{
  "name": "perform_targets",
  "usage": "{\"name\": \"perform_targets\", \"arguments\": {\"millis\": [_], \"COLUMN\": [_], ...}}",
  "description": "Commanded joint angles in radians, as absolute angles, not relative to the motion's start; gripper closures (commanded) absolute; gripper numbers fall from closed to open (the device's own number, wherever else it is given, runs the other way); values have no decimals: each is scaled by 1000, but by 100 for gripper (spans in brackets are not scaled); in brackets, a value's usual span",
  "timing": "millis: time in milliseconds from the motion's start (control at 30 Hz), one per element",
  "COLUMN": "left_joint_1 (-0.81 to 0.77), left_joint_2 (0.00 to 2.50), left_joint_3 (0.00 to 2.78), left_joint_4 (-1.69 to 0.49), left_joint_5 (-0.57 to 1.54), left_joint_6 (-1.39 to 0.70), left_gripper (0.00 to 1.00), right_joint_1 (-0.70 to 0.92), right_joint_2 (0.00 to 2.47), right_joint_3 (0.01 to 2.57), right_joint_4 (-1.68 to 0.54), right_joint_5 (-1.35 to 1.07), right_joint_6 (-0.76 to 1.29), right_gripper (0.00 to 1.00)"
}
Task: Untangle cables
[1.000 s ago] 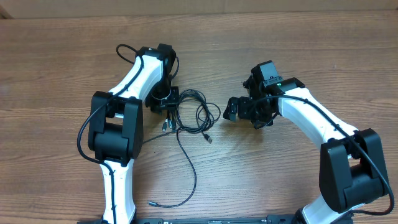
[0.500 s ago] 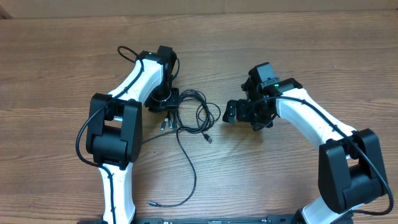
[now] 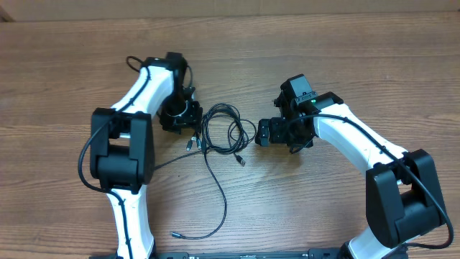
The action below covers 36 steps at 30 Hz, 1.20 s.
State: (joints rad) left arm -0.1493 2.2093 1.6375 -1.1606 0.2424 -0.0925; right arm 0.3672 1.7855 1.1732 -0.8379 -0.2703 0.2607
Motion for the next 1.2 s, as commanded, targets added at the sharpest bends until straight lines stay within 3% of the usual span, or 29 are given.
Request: {"name": "perform_targets", "arguments": {"millis": [0, 567, 767, 1167], "left_joint_1": [-137, -192, -192, -220], "left_joint_2": [2251, 2252, 2252, 2252], "left_joint_3": [1610, 1513, 1474, 1421], "left_joint_4": [-1164, -1122, -1096, -1061], "left_joint_5": [334, 235, 153, 157], "left_joint_6": [-43, -49, -82, -91], "left_gripper": [37, 37, 46, 41], "right_joint_1": [370, 370, 370, 370], "right_joint_2": [1792, 1792, 1792, 1792], "right_joint_3": [1178, 1178, 1178, 1178], "right_joint_4": [-833, -843, -845, -845], "right_joint_5": [-259, -258, -259, -259], "right_joint_6": [253, 253, 253, 253], "right_gripper": [0, 0, 0, 0]}}
